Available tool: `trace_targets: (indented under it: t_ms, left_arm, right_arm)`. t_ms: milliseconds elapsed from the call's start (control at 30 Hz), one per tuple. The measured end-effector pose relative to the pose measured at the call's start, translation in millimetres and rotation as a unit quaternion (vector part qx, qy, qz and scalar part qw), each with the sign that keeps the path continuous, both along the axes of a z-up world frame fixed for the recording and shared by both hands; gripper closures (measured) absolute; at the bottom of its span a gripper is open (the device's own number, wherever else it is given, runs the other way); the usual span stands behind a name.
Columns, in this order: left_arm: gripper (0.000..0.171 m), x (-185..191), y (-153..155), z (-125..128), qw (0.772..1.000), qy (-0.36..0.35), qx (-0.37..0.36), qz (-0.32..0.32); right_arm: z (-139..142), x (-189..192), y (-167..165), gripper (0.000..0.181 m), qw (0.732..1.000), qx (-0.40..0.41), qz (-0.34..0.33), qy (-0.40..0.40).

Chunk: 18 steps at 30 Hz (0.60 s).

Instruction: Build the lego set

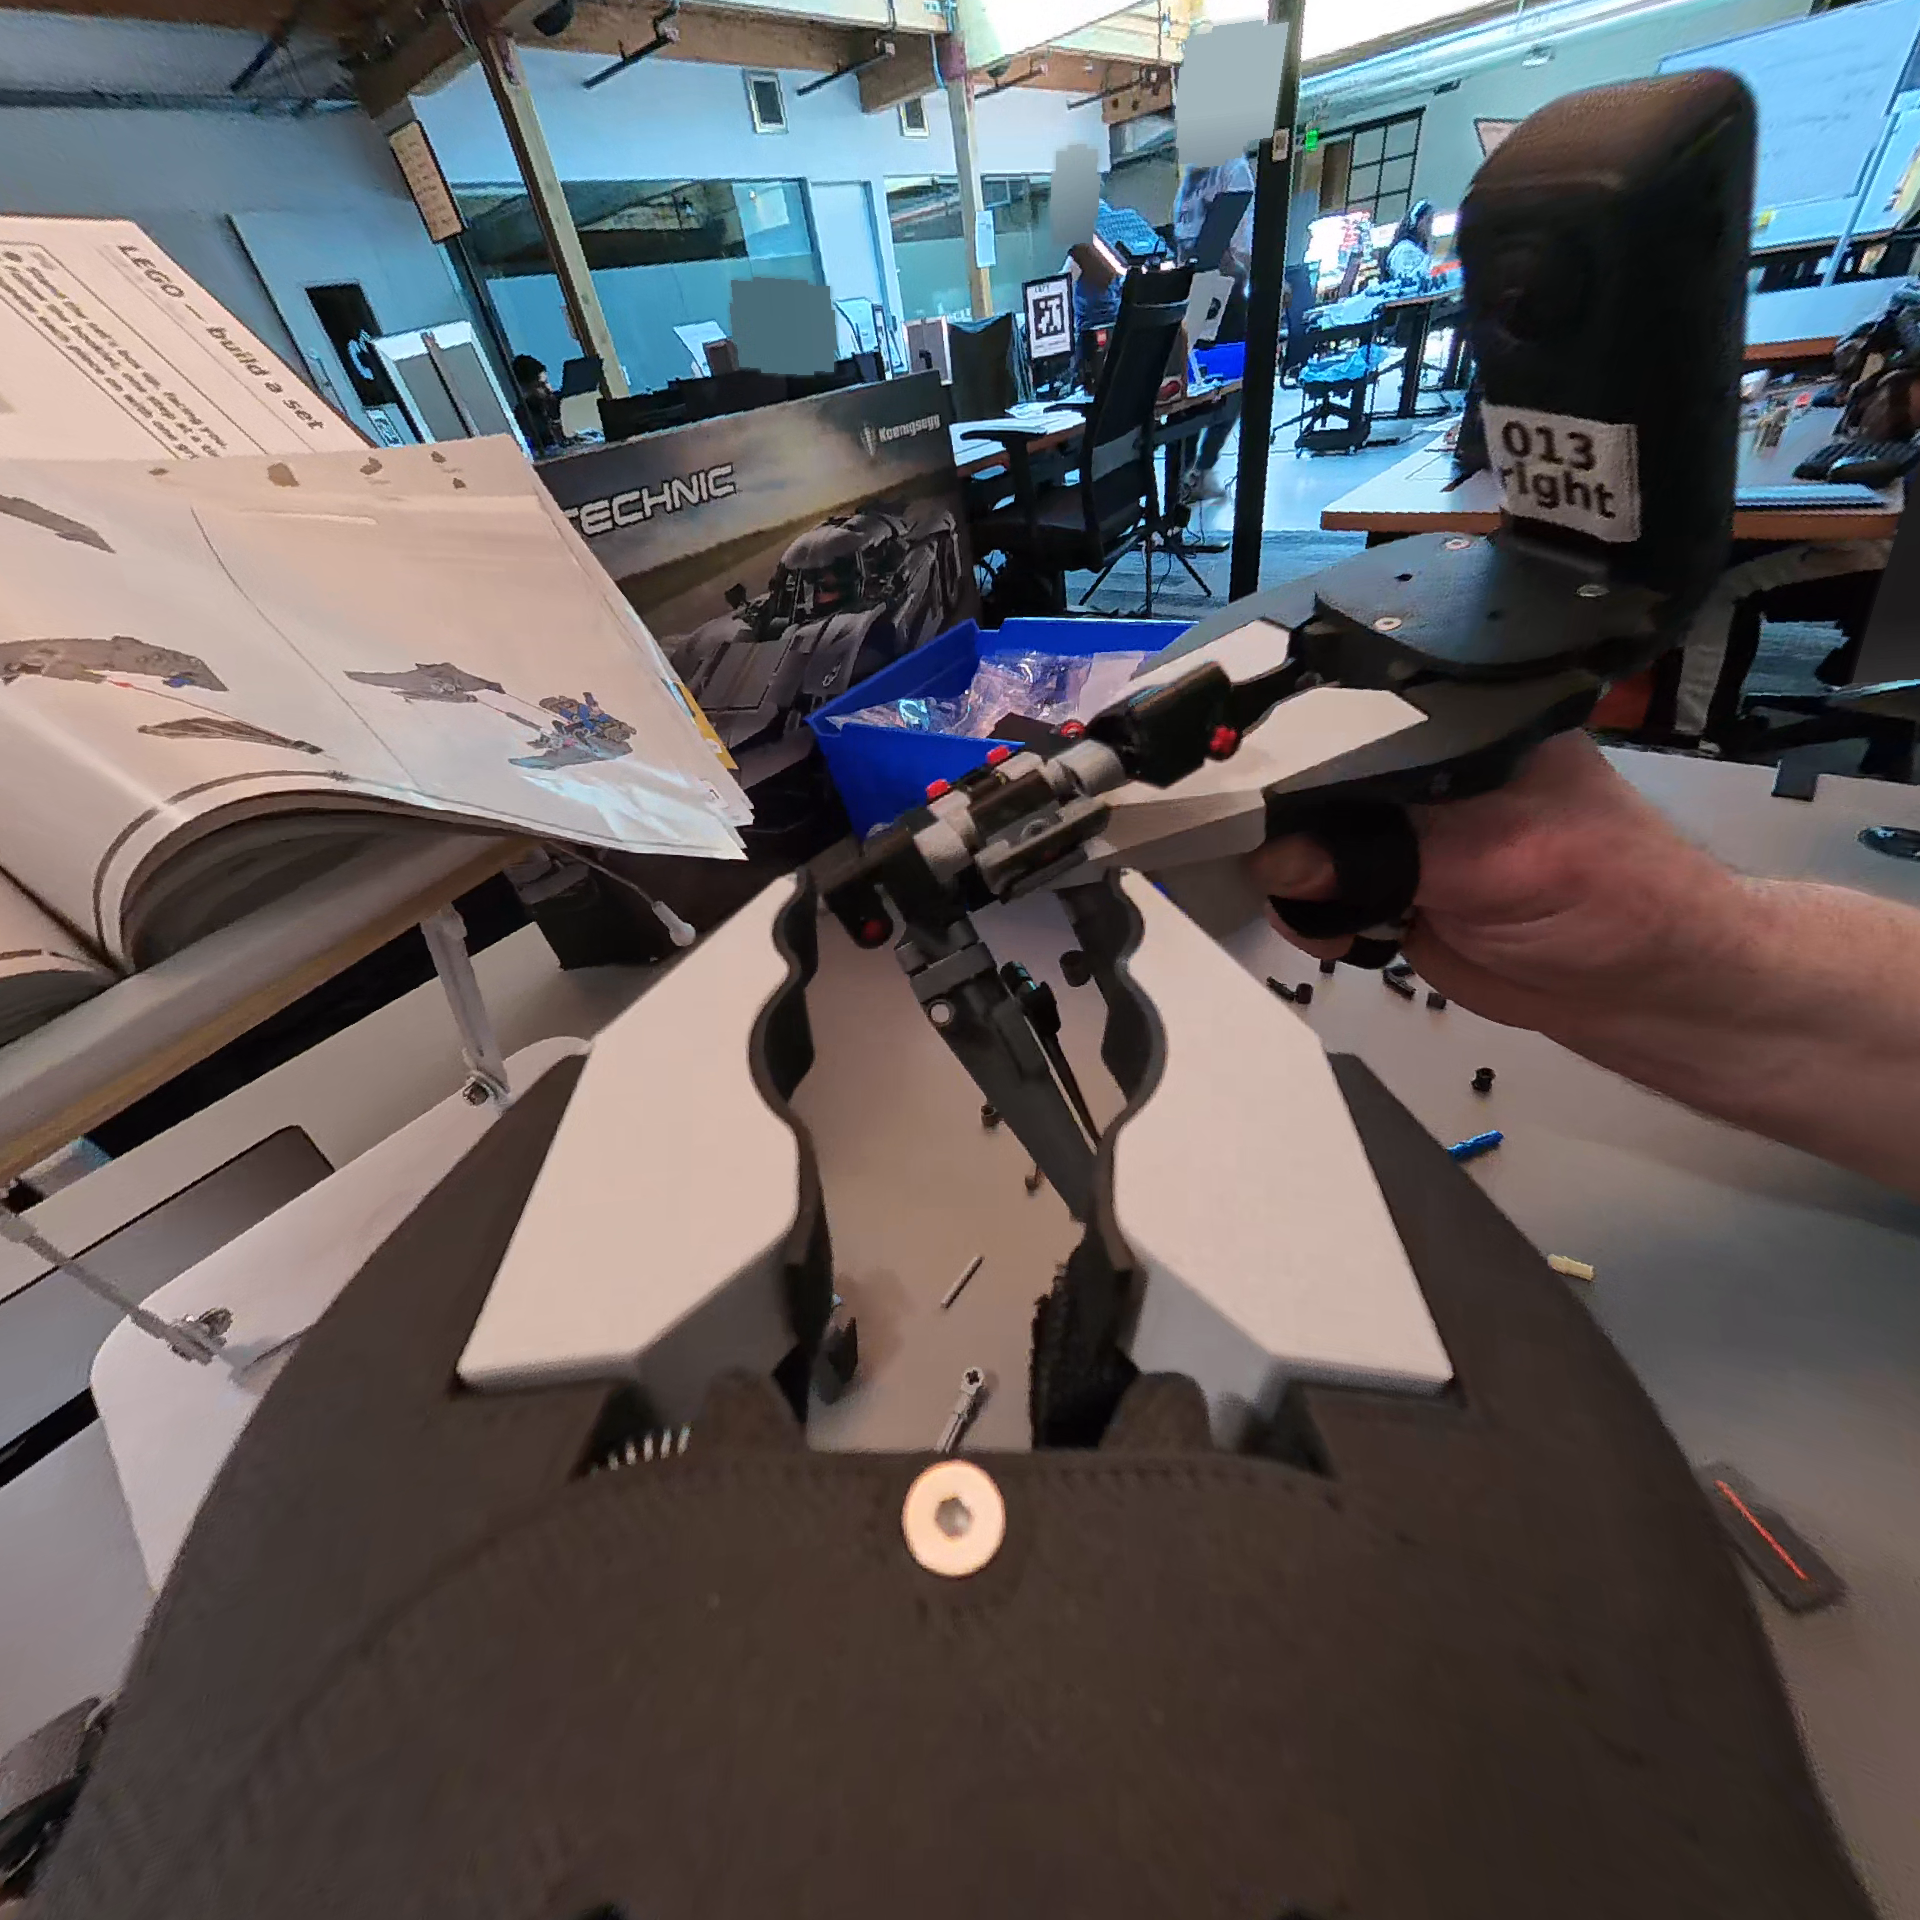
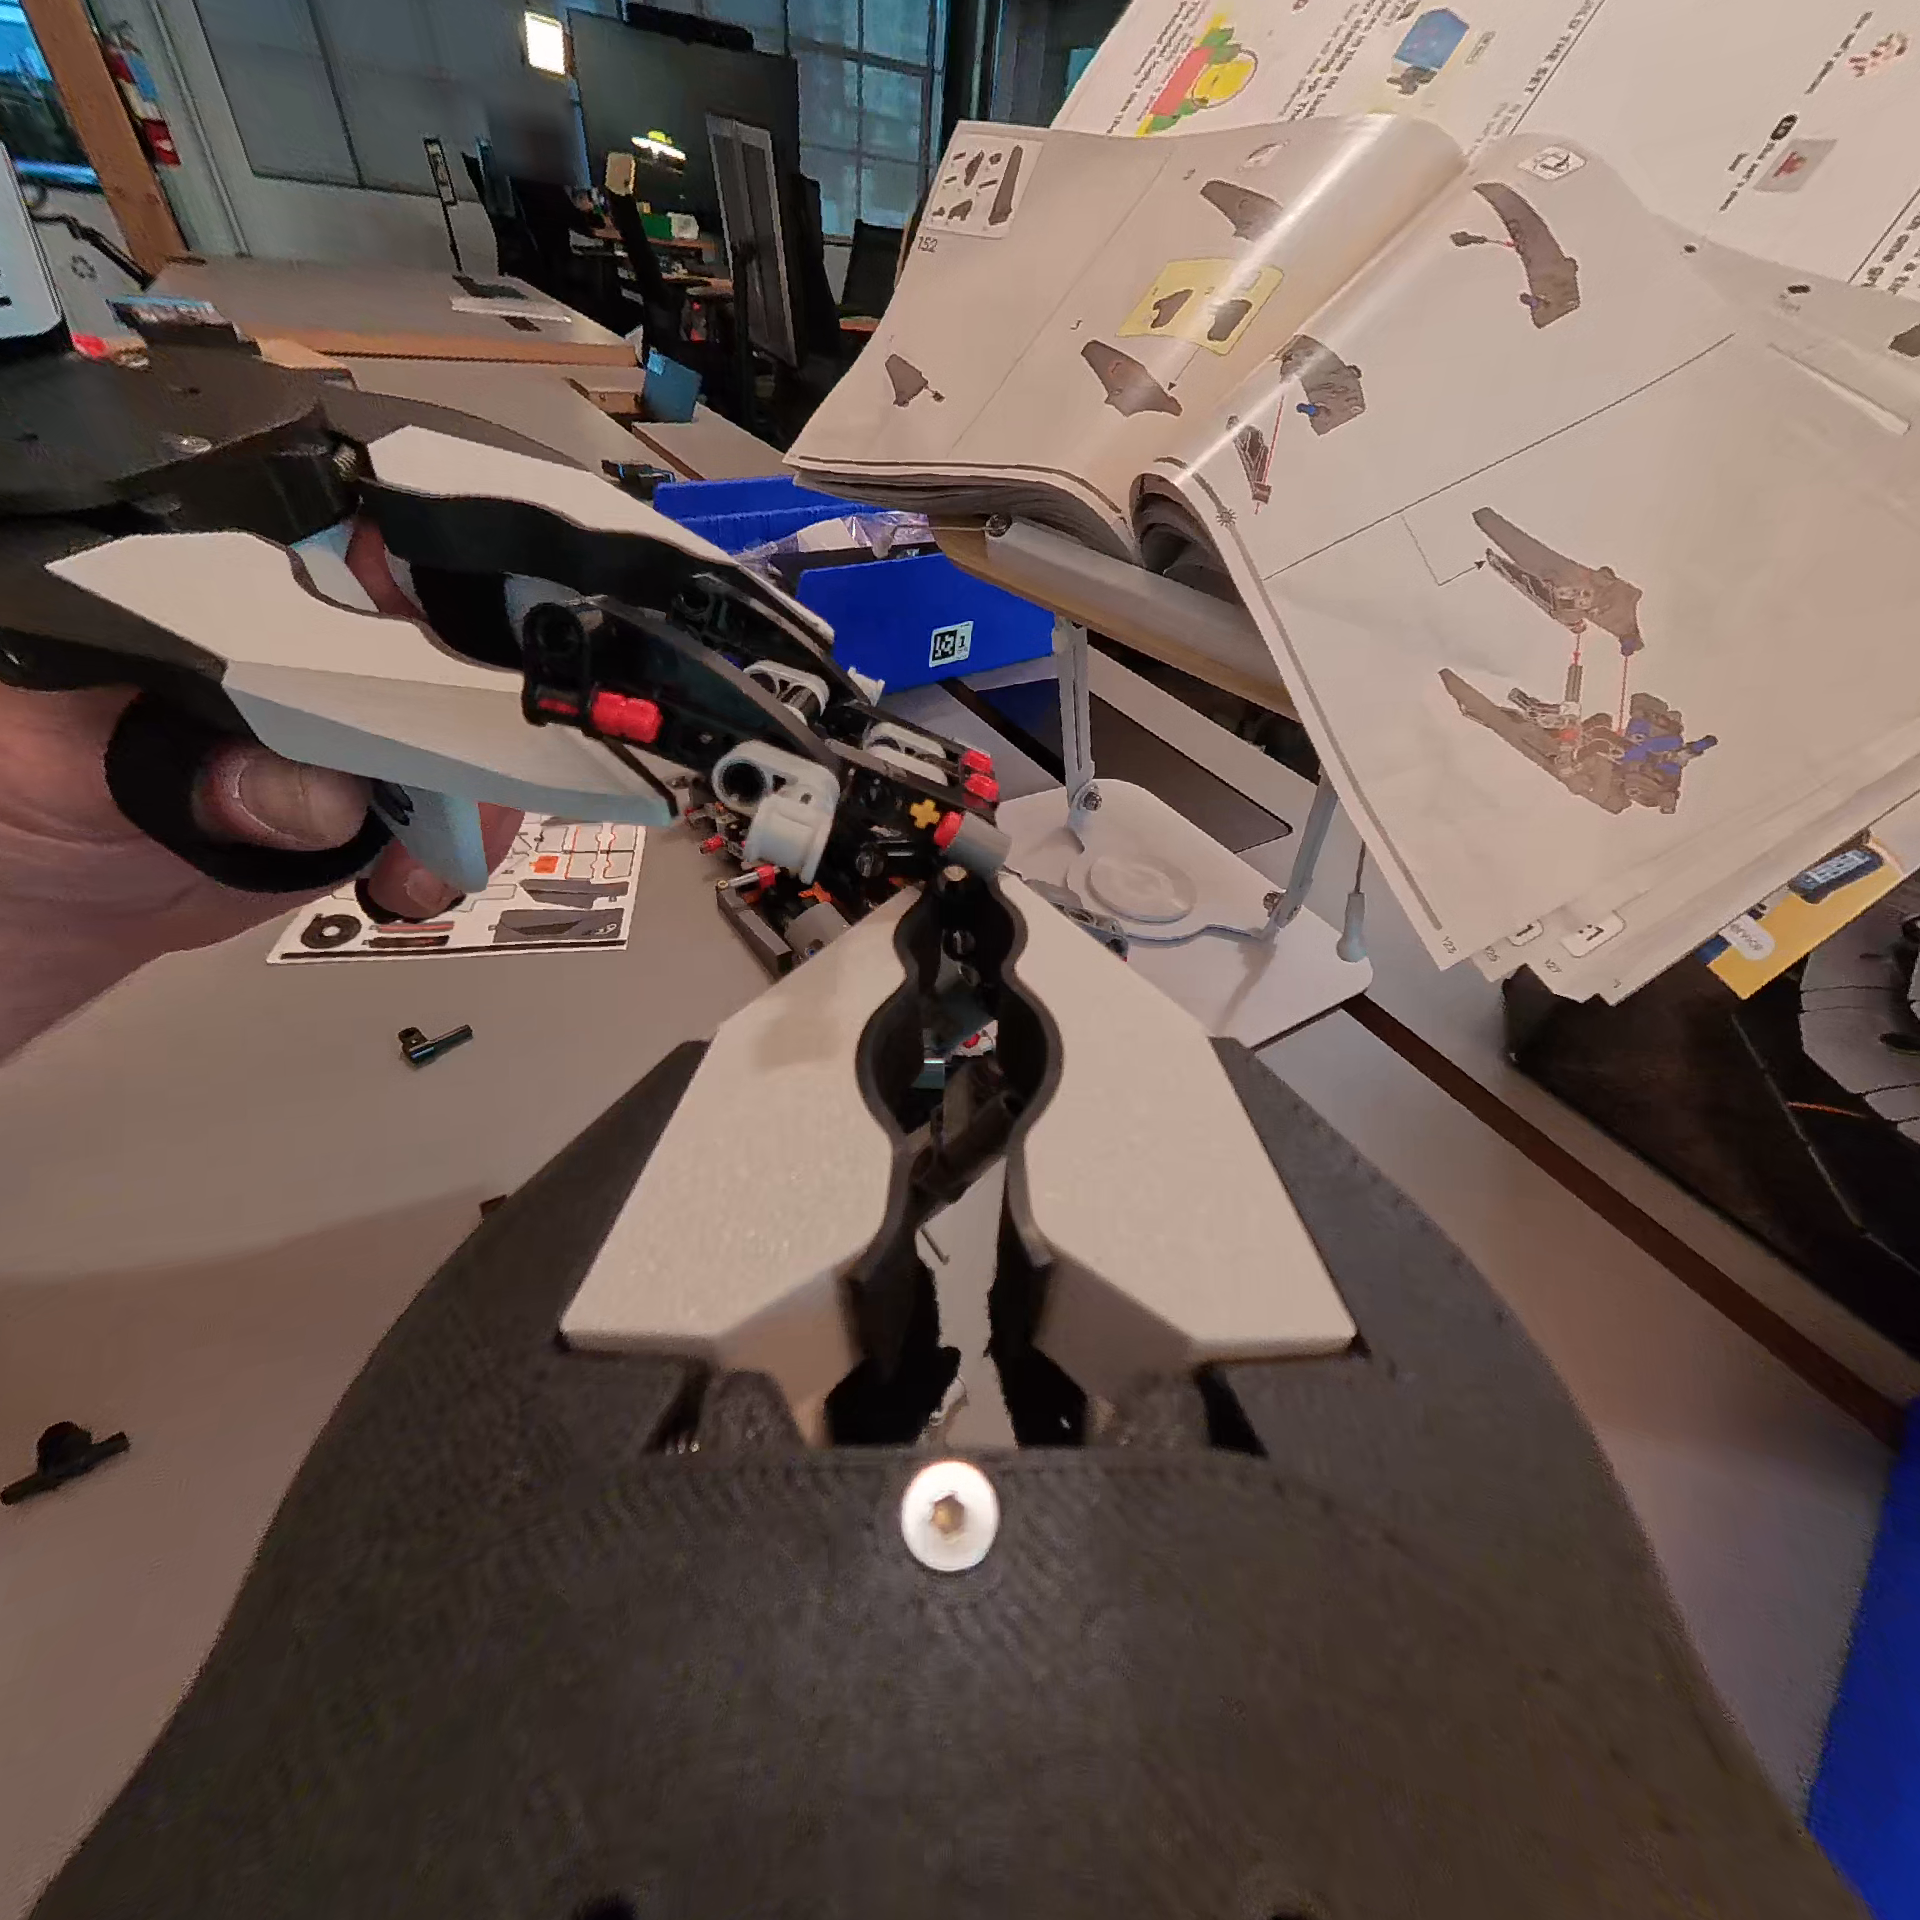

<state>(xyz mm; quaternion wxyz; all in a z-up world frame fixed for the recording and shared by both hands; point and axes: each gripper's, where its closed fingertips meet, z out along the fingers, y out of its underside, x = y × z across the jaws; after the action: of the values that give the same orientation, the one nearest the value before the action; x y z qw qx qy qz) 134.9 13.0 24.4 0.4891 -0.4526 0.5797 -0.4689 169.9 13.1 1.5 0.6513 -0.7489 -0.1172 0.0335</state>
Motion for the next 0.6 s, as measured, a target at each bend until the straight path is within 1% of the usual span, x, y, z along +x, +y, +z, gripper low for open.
trace_targets:
  t_ms: [67, 133, 467, 600]
  left_arm:
    - [0.119, 1.4, -0.6, -1.6, 1.000, 0.003, 0.002, 0.002]
    - [0.123, 1.7, -2.0, -0.8, 1.000, -0.001, 0.002, -0.001]
    - [0.124, 1.1, -4.3, -0.5, 1.000, -0.002, 0.003, -0.007]
    - [0.124, -0.3, -4.0, -0.9, 1.000, -0.003, 0.000, -0.010]
  right_arm:
    - [-0.5, -1.3, 0.3, 0.178, 1.000, -0.001, -0.004, -0.015]
    - [-0.3, -3.7, 0.4, 0.177, 1.000, -0.001, 0.000, -0.020]
    - [-0.1, -6.5, 0.5, 0.177, 1.000, 0.001, 0.008, -0.010]
    - [0.2, -7.6, 0.5, 0.178, 1.000, 0.003, 0.019, 0.011]
